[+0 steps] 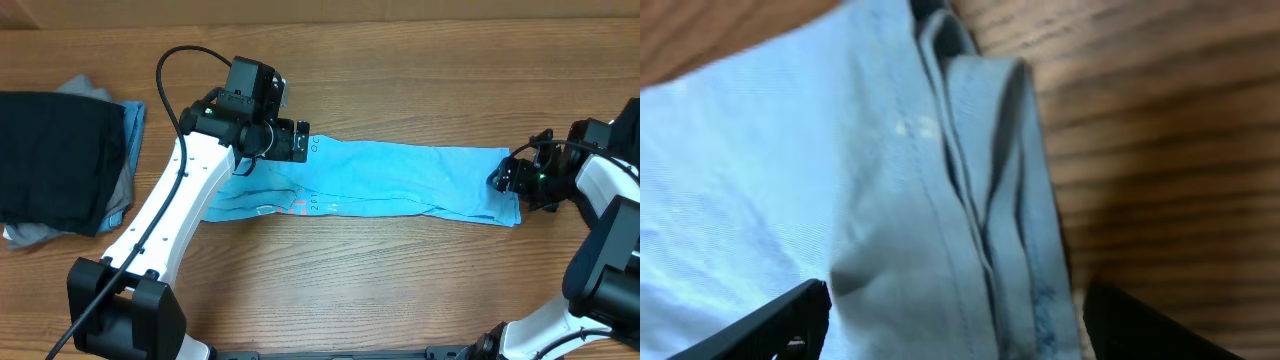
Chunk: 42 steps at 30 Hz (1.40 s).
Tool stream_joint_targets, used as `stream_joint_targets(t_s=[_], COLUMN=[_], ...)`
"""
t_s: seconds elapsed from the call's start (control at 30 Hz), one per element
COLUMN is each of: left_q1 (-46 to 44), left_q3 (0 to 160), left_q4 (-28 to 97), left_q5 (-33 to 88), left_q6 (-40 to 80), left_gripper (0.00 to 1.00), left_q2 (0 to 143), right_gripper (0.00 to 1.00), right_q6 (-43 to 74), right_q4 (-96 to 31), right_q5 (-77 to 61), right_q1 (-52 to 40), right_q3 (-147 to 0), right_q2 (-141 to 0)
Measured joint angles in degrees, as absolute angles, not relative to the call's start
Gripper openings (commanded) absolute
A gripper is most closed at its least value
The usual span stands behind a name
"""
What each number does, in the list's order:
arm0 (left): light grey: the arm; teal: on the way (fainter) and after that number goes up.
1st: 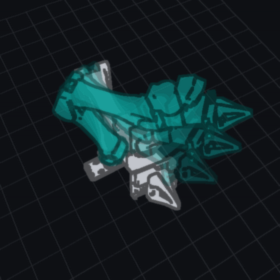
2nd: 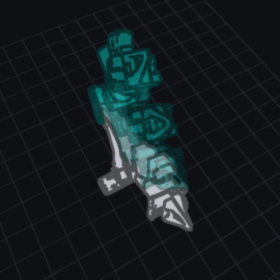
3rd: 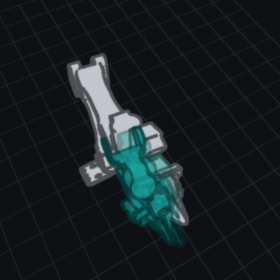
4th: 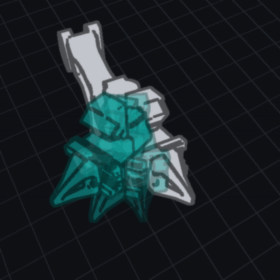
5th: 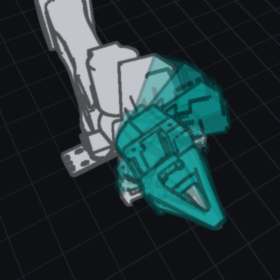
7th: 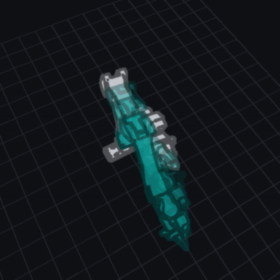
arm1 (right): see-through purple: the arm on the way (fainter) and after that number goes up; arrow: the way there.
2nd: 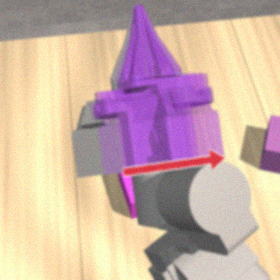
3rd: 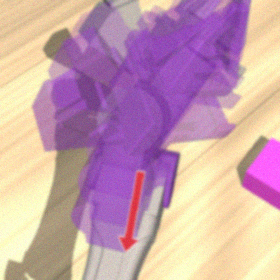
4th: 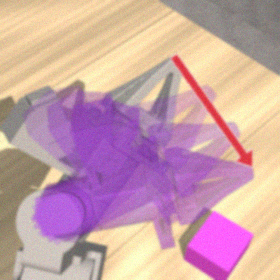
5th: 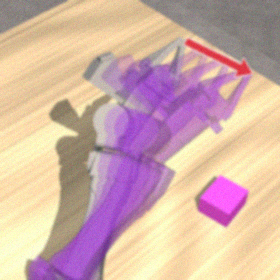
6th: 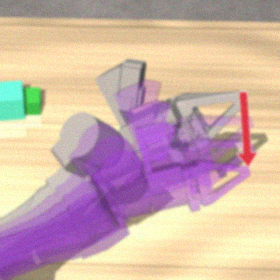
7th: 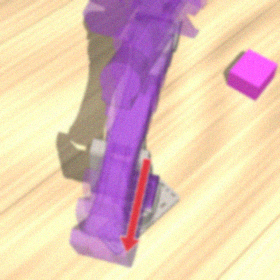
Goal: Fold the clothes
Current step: 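Lower the right gripper and grasp the strip's right end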
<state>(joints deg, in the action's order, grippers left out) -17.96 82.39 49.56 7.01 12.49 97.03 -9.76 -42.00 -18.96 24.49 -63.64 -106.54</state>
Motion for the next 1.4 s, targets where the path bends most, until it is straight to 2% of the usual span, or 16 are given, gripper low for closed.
stream_joint_targets(t_s=[0.3,0.33,0.37,0.47,0.53,0.6,1.4], left_q1=[-17.96,-17.96,-17.96,-17.96,-17.96,-17.96,-17.96], left_q3=[82.39,82.39,82.39,82.39,82.39,82.39,82.39], left_q4=[49.54,49.54,49.56,49.56,49.54,49.56,49.56], left_q5=[6.98,6.98,6.98,7.01,6.96,6.98,6.98], left_q6=[12.49,12.49,12.49,12.49,12.49,12.49,12.49], left_gripper=[1.0,1.0,1.0,1.0,1.0,1.0,1.0], left_q2=[97.03,97.03,97.03,97.03,97.03,97.03,97.03], right_gripper=[0.6,0.55,0.42,0.18,0.09,0.04,0.04], right_q6=[-10.87,-10.85,-11.07,-10.52,-10.39,-10.52,-11.62], right_q4=[-41.58,-41.63,-41.63,-42.02,-42.0,-41.8,-49.1], right_q5=[-24.45,-24.62,-24.82,-25.19,-25.32,-25.74,-22.79], right_q1=[24.71,24.71,24.71,24.71,24.69,24.69,24.71], right_q3=[-64.45,-64.45,-64.45,-64.34,-64.23,-64.12,-76.07], right_q2=[-108.29,-108.33,-108.44,-109.3,-109.67,-110.1,-111.28])
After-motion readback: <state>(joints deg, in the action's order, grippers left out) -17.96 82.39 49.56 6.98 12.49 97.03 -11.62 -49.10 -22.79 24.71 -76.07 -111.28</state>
